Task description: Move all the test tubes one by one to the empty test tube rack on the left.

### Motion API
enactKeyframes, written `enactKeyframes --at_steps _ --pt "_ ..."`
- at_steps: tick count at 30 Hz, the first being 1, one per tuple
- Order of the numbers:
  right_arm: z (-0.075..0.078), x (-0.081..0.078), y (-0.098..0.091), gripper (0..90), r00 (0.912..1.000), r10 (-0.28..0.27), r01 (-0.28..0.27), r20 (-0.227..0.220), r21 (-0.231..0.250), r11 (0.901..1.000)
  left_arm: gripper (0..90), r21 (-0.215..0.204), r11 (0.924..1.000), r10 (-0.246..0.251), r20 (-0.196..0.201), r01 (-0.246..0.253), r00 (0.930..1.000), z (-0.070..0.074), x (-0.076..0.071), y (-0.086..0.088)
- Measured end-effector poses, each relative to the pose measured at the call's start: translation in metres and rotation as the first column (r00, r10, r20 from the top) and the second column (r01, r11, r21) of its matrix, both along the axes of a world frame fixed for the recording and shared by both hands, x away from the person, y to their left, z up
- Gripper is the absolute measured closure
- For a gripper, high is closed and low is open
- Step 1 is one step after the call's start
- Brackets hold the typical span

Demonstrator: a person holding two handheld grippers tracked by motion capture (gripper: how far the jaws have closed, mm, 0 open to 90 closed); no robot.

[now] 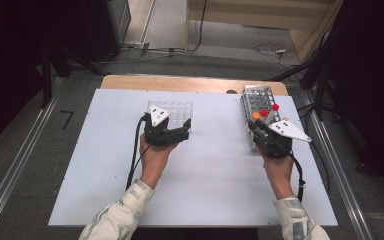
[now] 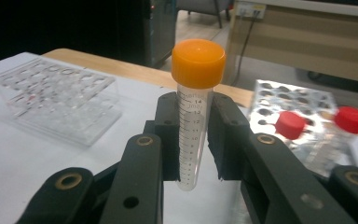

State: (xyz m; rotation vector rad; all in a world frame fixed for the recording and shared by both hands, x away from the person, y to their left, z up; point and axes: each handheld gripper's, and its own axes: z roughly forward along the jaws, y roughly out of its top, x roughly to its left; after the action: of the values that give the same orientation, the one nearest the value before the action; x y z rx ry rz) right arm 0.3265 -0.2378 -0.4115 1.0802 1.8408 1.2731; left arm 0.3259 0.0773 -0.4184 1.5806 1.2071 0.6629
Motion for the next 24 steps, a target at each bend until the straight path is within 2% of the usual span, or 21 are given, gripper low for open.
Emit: enactKeyframes --at_steps 13,24 --pt "-0.019 0.004 0.066 71.9 0.9943 0.100 -0.101 -0.038 -0.036 0.9942 16.6 0.001 0.9997 -0.026 0.001 0.026 0.9997 -0.001 -0.002 -0.006" --pt "-0.035 0.008 0.103 71.9 0.9855 0.151 -0.154 -0.079 -0.043 0.9871 19.2 -0.001 0.9976 -0.069 0.016 0.070 0.9975 -0.002 -0.005 -0.017"
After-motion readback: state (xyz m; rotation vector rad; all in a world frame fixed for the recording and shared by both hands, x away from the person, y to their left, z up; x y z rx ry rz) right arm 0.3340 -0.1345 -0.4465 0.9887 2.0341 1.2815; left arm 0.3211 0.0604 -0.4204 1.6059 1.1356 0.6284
